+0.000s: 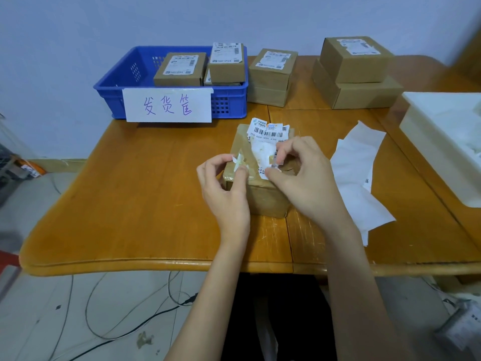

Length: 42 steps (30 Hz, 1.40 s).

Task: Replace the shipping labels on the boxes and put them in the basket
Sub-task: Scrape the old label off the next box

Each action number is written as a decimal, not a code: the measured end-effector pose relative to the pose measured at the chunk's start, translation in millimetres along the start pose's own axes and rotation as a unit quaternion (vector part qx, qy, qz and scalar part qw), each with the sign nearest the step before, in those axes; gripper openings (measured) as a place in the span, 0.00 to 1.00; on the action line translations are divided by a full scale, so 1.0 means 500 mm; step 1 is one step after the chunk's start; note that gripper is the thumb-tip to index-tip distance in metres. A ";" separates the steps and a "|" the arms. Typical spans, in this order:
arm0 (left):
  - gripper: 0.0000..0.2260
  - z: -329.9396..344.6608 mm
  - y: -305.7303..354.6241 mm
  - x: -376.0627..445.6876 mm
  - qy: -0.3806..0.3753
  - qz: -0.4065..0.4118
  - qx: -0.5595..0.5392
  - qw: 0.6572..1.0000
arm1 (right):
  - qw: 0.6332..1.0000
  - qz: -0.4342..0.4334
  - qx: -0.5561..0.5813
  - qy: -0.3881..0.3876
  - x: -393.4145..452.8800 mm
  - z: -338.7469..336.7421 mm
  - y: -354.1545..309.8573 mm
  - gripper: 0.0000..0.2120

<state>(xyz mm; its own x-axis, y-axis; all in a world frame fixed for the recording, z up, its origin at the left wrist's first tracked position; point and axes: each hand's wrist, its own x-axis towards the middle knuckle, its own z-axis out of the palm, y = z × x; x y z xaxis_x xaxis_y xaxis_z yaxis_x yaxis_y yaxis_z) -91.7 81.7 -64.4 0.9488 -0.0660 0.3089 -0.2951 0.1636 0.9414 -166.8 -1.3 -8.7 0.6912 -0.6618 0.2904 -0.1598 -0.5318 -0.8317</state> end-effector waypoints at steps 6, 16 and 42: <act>0.09 -0.001 0.002 0.001 0.002 0.003 -0.002 1.000 | 0.998 -0.014 -0.054 -0.026 -0.002 -0.011 -0.006 0.05; 0.08 -0.003 0.002 0.001 -0.003 0.003 -0.005 1.000 | 0.993 -0.001 -0.111 -0.026 -0.001 -0.006 -0.034 0.06; 0.09 0.001 0.001 -0.004 0.000 0.010 0.001 1.000 | 0.991 -0.004 -0.130 -0.034 -0.005 0.010 -0.022 0.05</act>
<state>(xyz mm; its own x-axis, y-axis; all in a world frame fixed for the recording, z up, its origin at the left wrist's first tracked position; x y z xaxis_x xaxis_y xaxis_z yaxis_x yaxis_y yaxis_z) -93.7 81.2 -64.4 0.9429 -0.0621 0.3272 -0.3137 0.1635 0.9353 -163.2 8.9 -2.9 0.7380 -0.6241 0.2567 -0.3237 -0.6612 -0.6768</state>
